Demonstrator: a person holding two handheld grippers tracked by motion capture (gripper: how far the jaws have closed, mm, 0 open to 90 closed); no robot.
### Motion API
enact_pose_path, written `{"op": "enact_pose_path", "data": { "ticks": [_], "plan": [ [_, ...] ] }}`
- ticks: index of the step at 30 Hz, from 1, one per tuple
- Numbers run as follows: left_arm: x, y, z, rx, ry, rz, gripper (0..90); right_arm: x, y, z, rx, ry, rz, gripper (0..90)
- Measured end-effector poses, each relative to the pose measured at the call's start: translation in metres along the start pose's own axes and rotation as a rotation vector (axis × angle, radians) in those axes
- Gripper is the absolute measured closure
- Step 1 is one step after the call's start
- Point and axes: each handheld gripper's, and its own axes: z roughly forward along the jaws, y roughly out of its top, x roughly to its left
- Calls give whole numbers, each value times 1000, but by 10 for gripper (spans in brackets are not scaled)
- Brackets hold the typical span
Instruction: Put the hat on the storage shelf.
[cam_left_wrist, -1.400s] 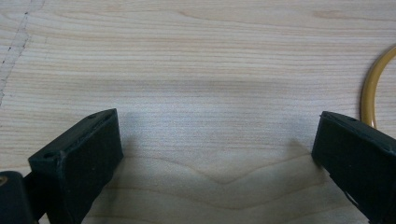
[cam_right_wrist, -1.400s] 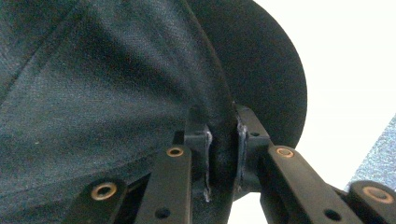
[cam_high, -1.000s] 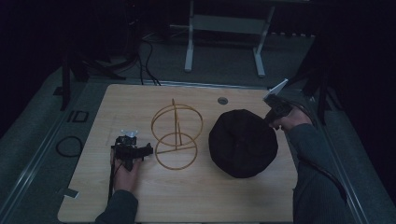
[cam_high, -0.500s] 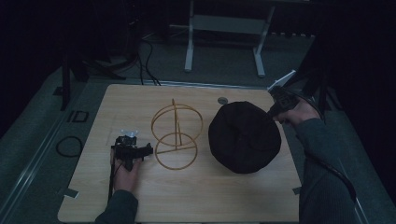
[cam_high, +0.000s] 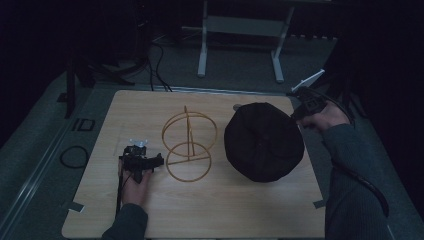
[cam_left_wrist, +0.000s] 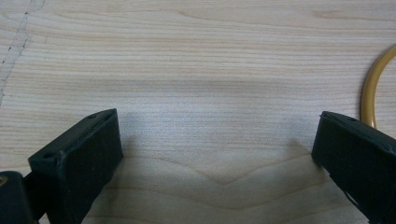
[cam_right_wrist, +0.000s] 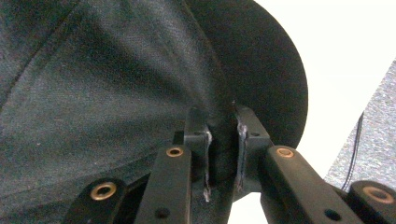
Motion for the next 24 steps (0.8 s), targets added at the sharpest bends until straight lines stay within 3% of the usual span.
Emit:
{"op": "enact_pose_path", "data": {
  "ticks": [17, 24],
  "plan": [
    [0, 0, 0, 0, 0, 0, 12, 17, 8, -13, -13, 21, -31, 781],
    [0, 0, 0, 0, 0, 0, 12, 22, 9, -20, -25, 52, -31, 781]
  ]
}}
